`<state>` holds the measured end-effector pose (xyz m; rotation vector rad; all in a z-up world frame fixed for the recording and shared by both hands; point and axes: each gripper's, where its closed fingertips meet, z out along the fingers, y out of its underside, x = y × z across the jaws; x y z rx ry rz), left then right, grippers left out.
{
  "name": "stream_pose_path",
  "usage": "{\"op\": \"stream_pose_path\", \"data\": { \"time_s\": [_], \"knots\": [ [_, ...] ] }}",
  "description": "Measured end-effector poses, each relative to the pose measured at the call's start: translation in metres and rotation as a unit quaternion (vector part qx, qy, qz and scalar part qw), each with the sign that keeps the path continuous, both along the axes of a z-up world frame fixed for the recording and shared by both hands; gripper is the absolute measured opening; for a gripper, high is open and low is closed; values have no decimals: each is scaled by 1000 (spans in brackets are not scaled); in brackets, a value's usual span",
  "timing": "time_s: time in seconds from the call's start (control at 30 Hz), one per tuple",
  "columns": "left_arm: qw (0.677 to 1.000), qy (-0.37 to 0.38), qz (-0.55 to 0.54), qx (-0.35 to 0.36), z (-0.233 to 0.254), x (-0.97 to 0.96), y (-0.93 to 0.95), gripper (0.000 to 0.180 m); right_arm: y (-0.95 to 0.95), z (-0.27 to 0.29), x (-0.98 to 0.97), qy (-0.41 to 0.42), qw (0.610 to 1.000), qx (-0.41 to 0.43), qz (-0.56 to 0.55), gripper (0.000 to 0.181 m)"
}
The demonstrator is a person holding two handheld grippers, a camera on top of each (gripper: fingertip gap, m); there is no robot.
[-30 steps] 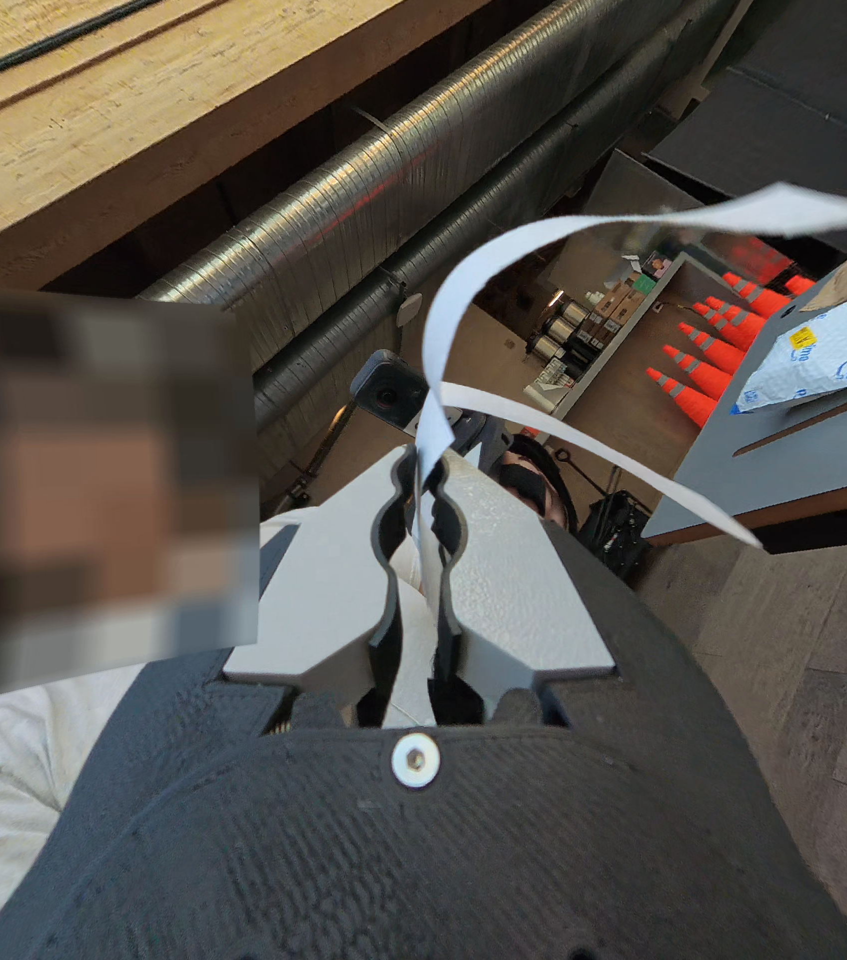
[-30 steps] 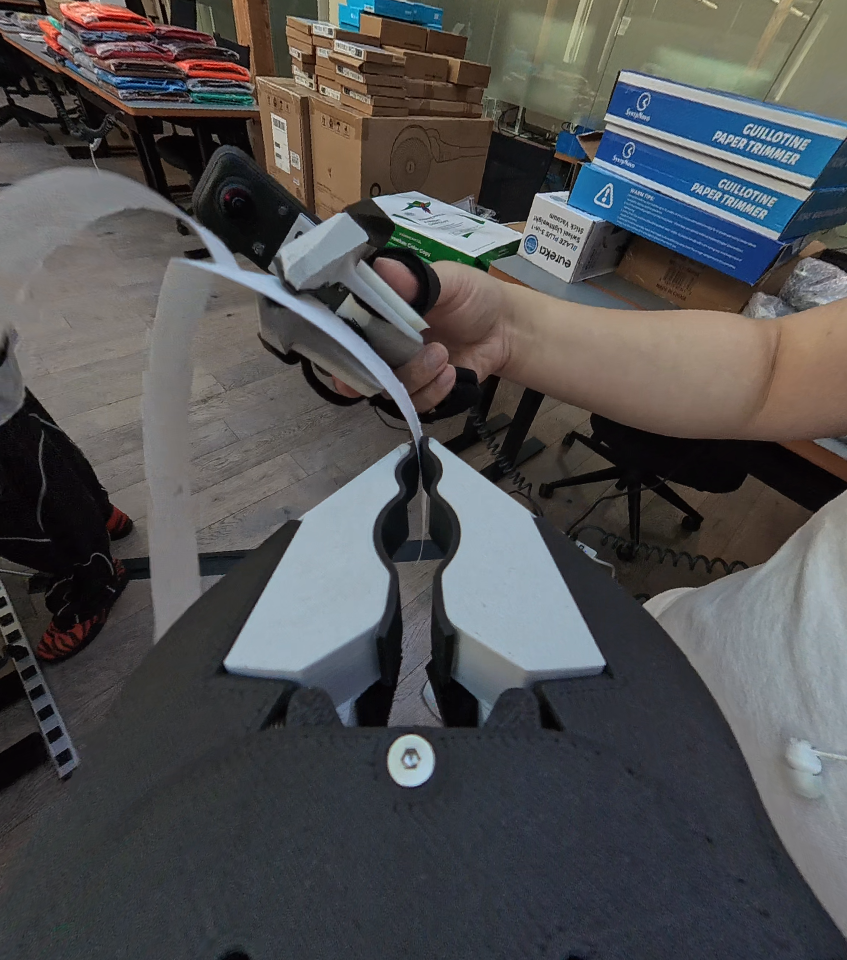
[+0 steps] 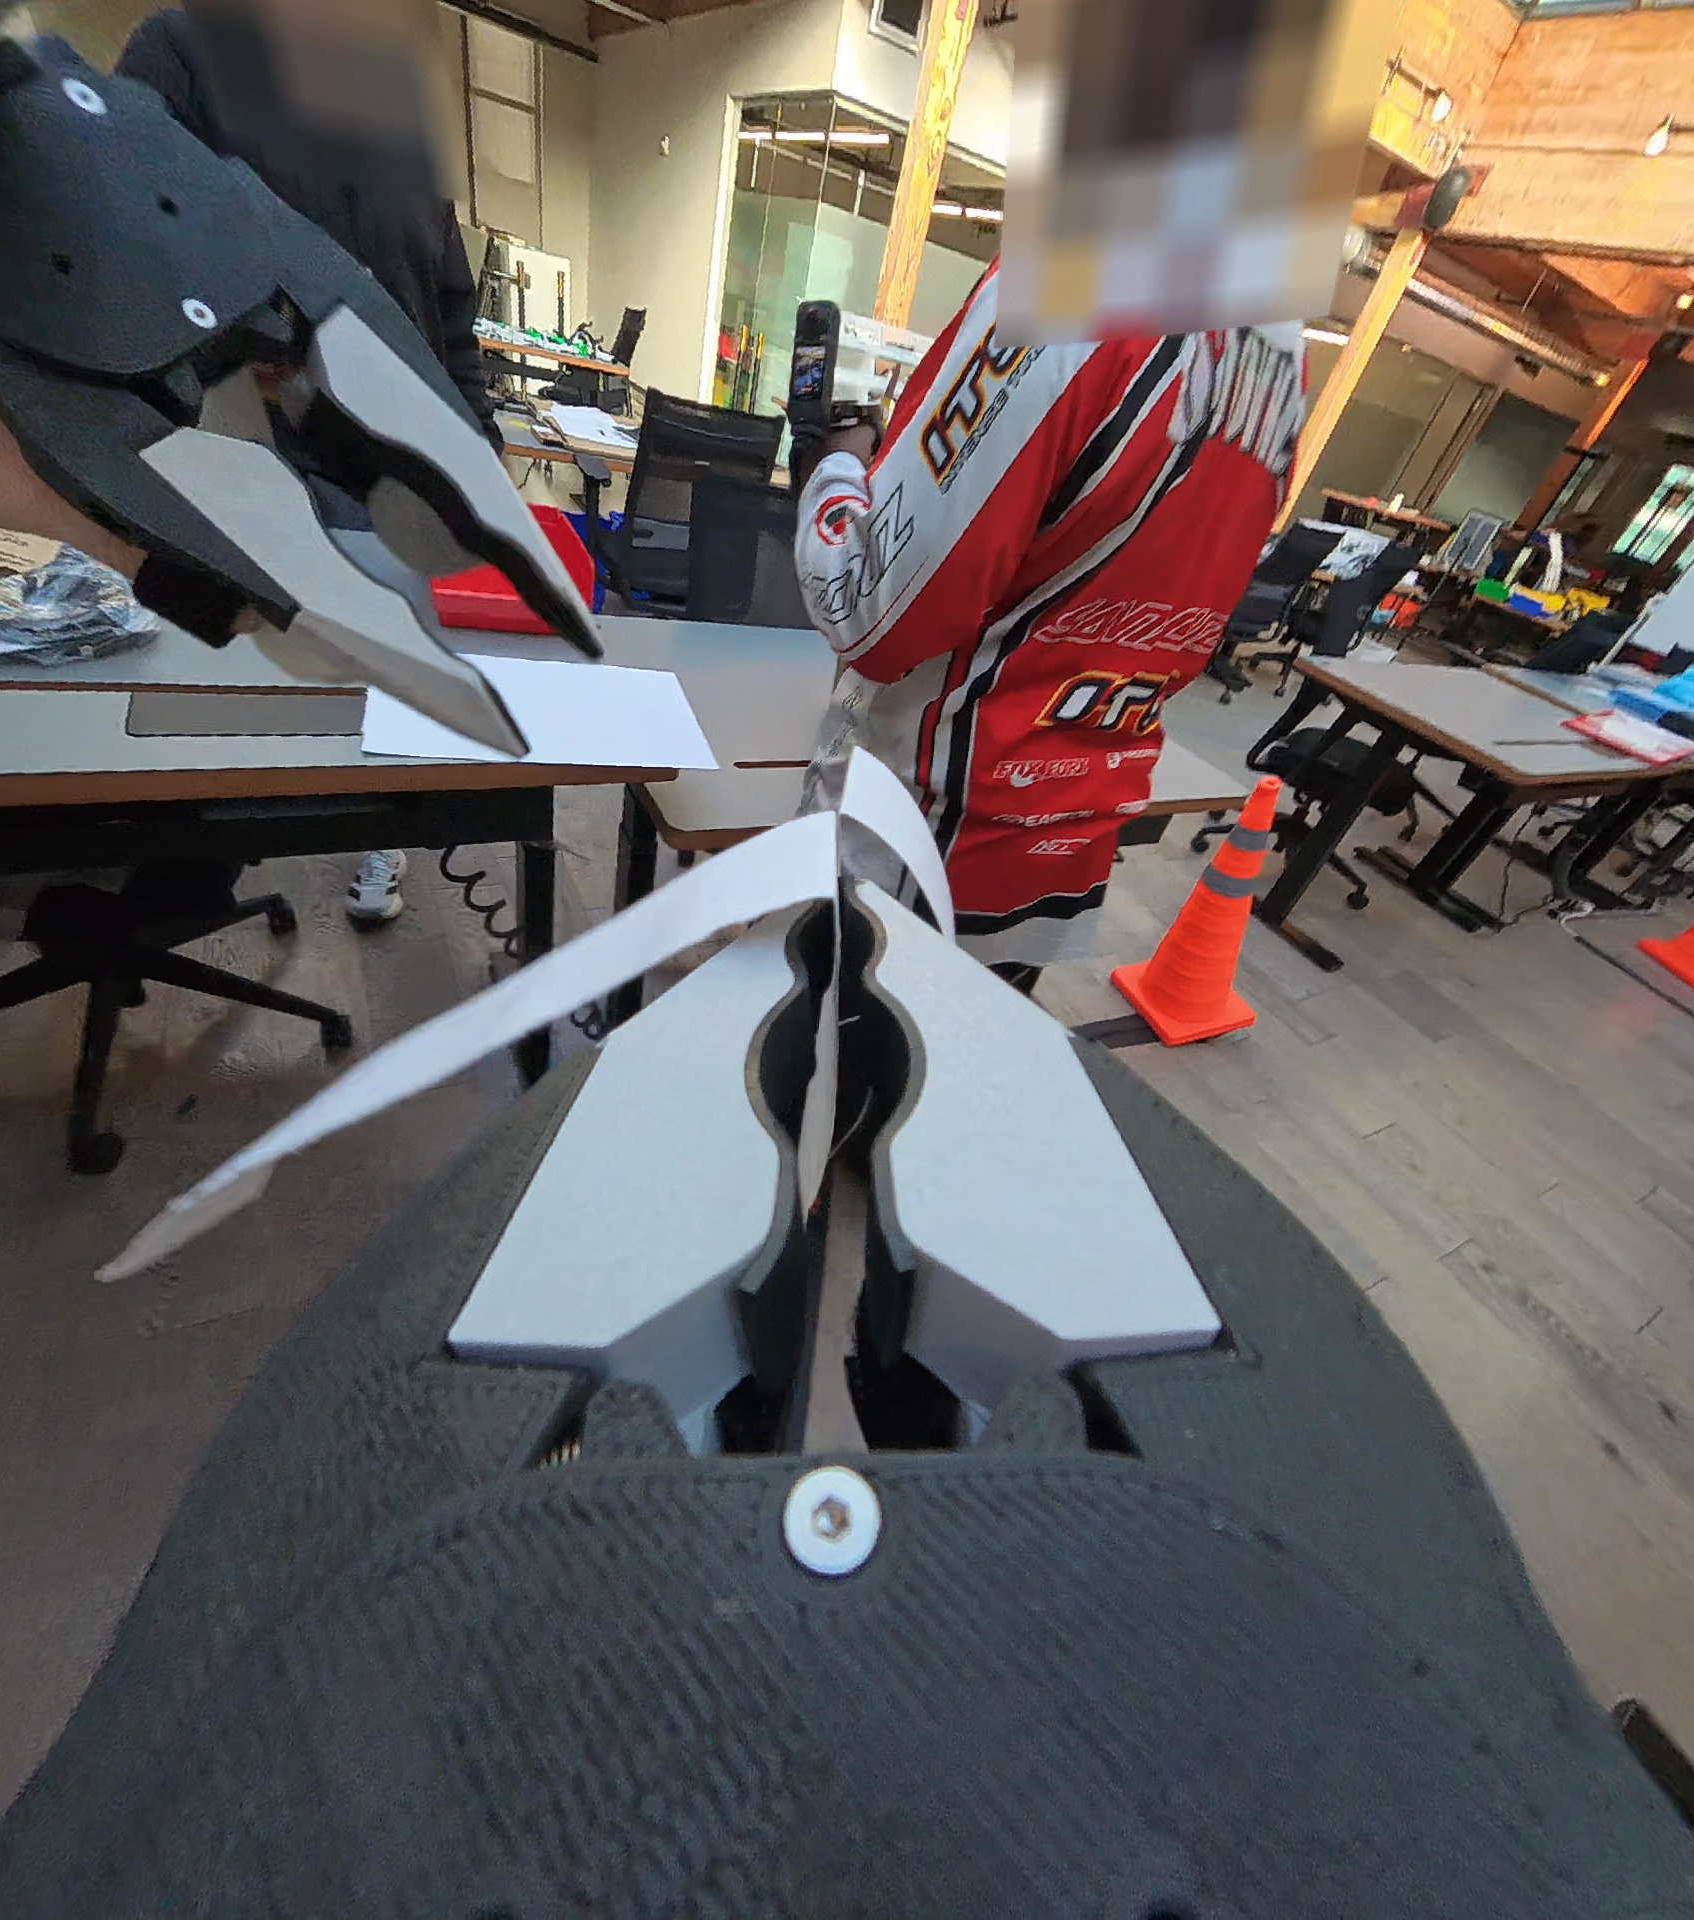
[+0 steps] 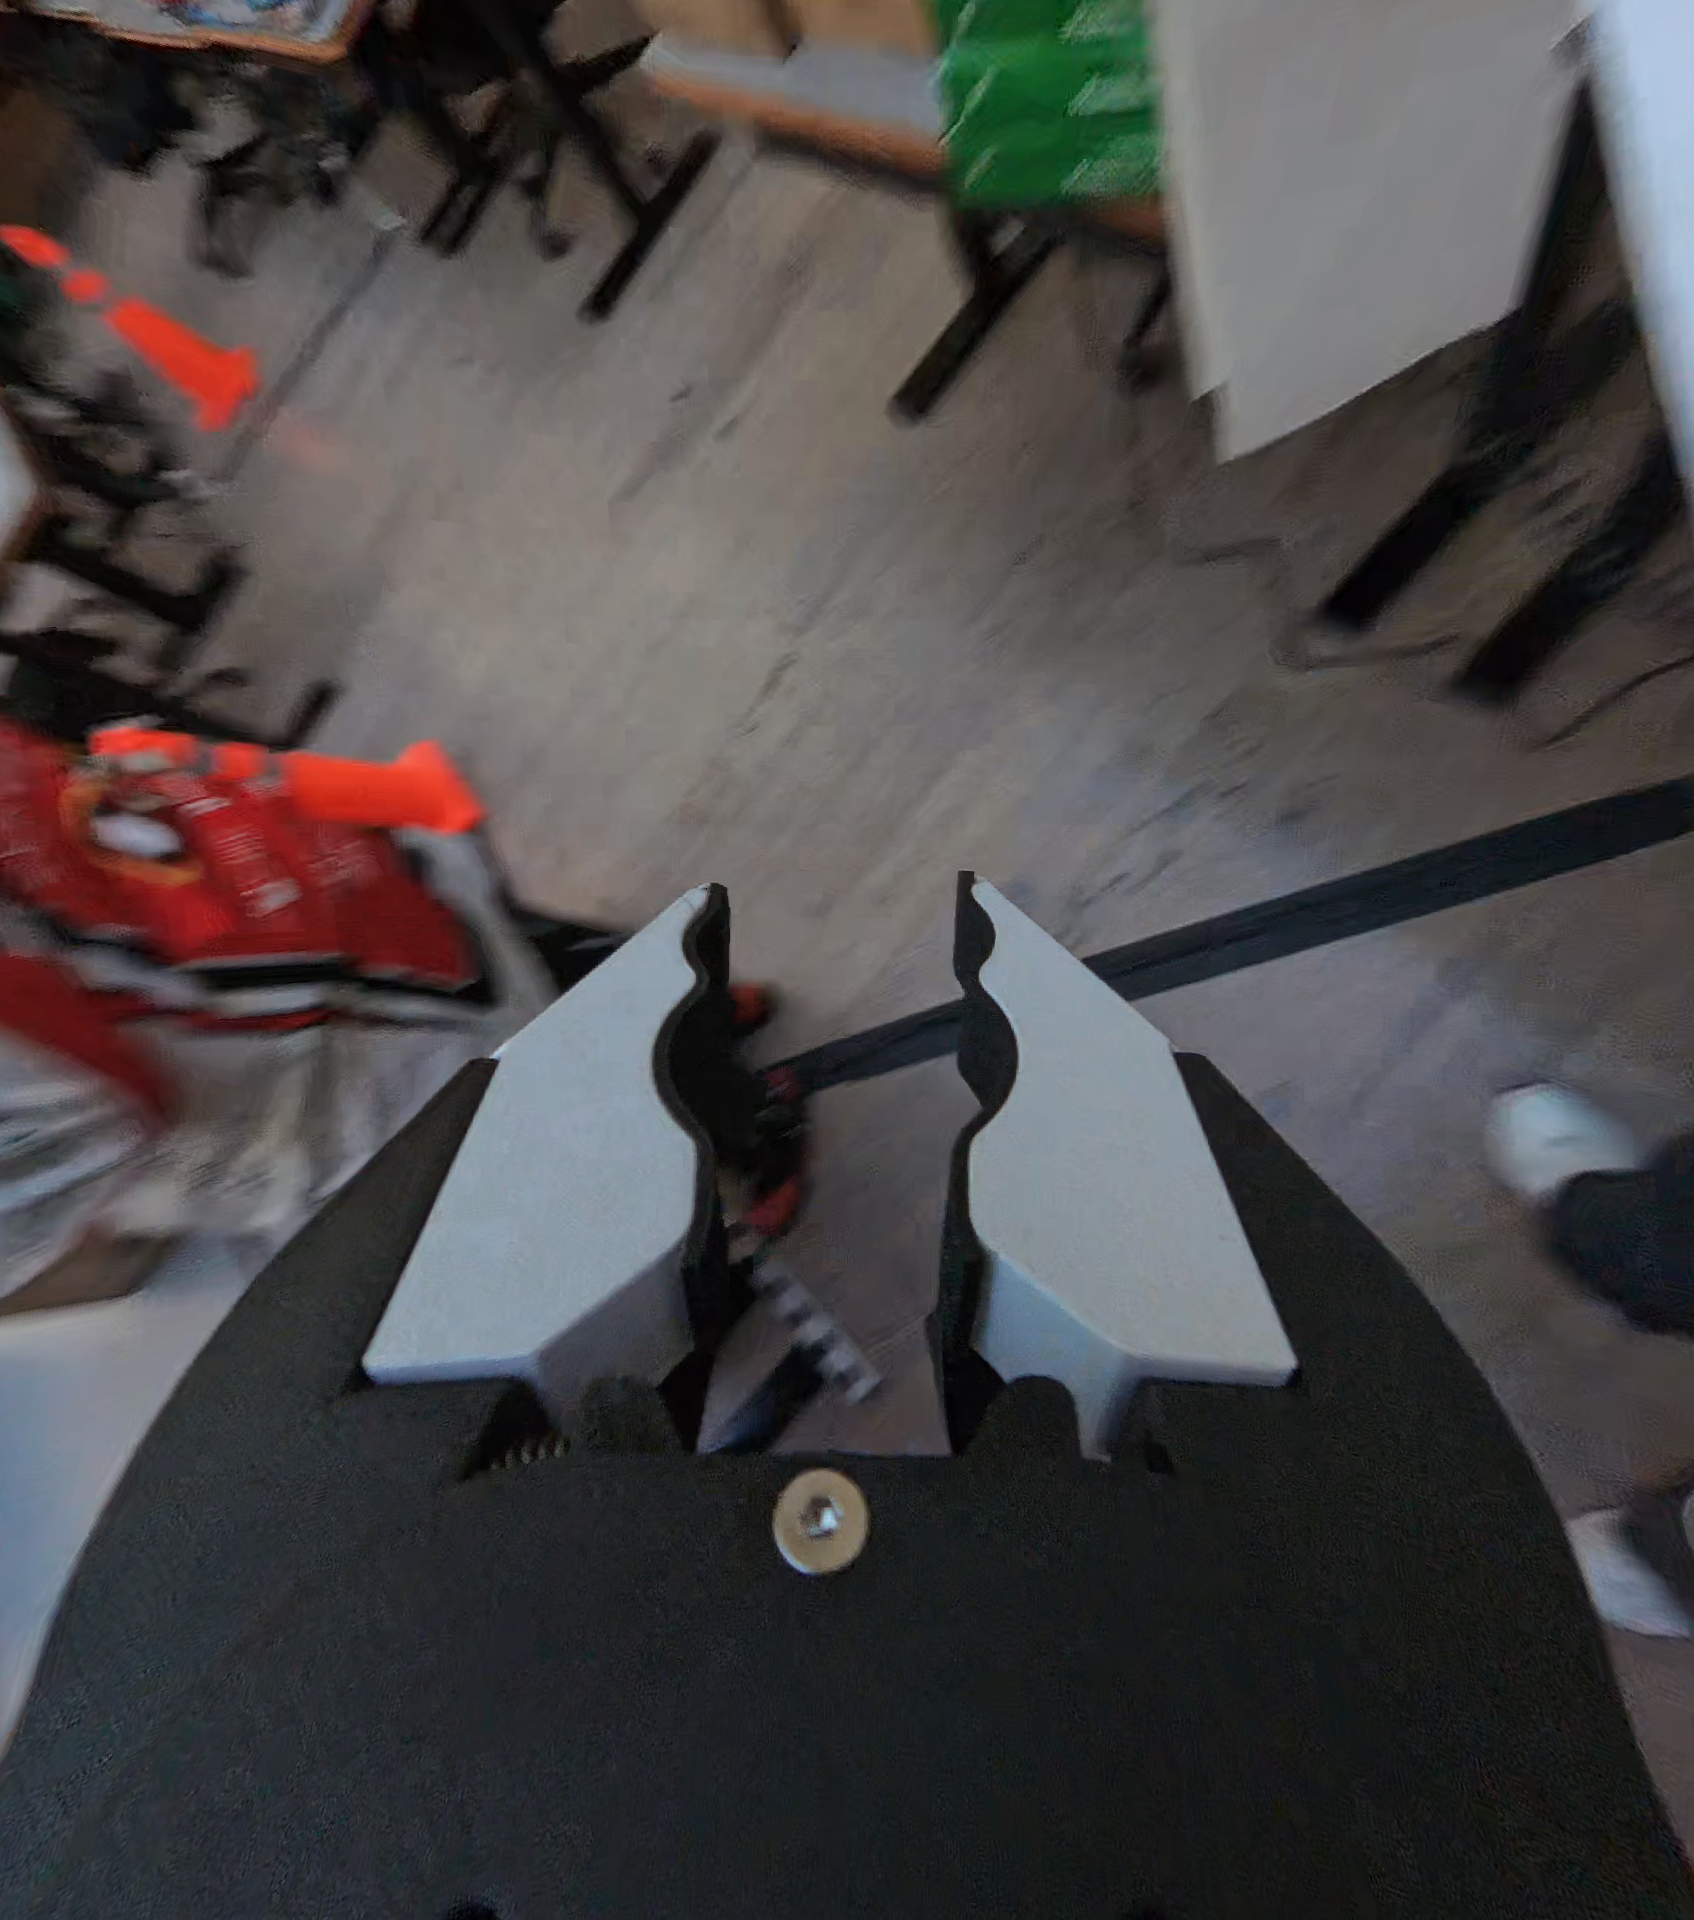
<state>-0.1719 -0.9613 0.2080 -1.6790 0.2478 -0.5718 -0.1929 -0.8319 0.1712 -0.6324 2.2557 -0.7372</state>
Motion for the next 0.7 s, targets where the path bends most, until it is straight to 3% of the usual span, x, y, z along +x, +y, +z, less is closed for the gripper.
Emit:
{"op": "stream_pose_path", "data": {
  "time_s": [0.1,0.3,0.47,0.6,0.63,0.67,0.7],
  "knots": [
    [998,-44,40,1,28,17,-29,0,-81,7,1,86,971,-197,-105,43],
    [980,-20,199,11,46,16,-48,0,-179,18,28,85,904,-365,-204,39],
    [963,24,266,34,46,46,-58,0,-211,45,68,68,881,-377,-278,31],
    [942,87,308,97,50,94,-61,0,-225,34,114,84,882,-351,-303,25],
    [935,106,317,117,50,109,-61,0,-227,31,129,87,881,-352,-306,19],
    [928,125,324,136,50,126,-61,0,-228,30,144,86,876,-357,-312,0],
    [920,143,332,154,49,144,-61,2,-229,29,162,84,873,-363,-313,0]
  ]
}}
